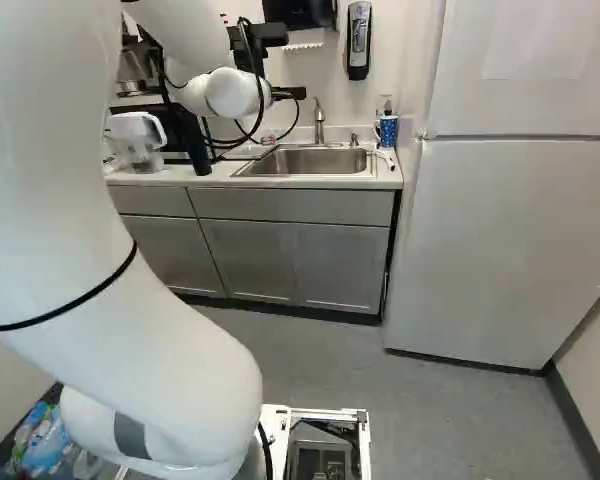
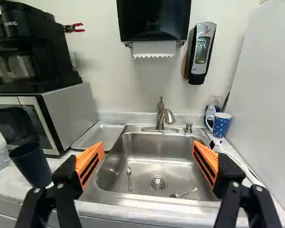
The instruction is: Rinse the cup and place it in the tray
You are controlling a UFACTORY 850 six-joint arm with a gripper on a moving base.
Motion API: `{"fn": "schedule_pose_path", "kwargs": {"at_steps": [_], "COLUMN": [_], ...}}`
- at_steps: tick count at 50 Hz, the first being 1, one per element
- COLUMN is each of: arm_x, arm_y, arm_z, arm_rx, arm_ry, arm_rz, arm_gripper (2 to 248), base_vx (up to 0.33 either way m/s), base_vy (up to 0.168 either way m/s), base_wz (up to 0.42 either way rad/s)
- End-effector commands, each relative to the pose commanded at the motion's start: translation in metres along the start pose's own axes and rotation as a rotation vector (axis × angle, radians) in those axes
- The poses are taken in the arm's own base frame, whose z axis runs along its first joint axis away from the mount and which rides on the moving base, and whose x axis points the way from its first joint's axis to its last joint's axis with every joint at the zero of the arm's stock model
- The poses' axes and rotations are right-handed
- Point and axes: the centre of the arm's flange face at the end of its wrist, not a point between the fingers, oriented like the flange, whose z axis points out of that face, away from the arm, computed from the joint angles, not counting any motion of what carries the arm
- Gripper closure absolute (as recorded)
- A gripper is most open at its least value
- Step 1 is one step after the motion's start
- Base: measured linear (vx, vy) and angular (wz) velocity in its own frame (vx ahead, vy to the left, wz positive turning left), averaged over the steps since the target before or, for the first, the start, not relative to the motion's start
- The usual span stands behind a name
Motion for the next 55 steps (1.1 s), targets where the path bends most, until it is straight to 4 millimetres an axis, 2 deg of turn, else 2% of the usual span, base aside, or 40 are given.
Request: {"fn": "schedule_pose_path", "kwargs": {"at_steps": [37,55], "arm_x": [0.0000,0.0000], "arm_y": [0.0000,0.0000], "arm_z": [0.0000,0.0000], "arm_rx": [0.000,0.000], "arm_ry": [0.000,0.000], "arm_rz": [0.000,0.000], "arm_gripper": [3,3], "base_vx": [0.005,0.071], "base_vy": [-0.001,-0.053], "base_wz": [0.004,0.004]}}
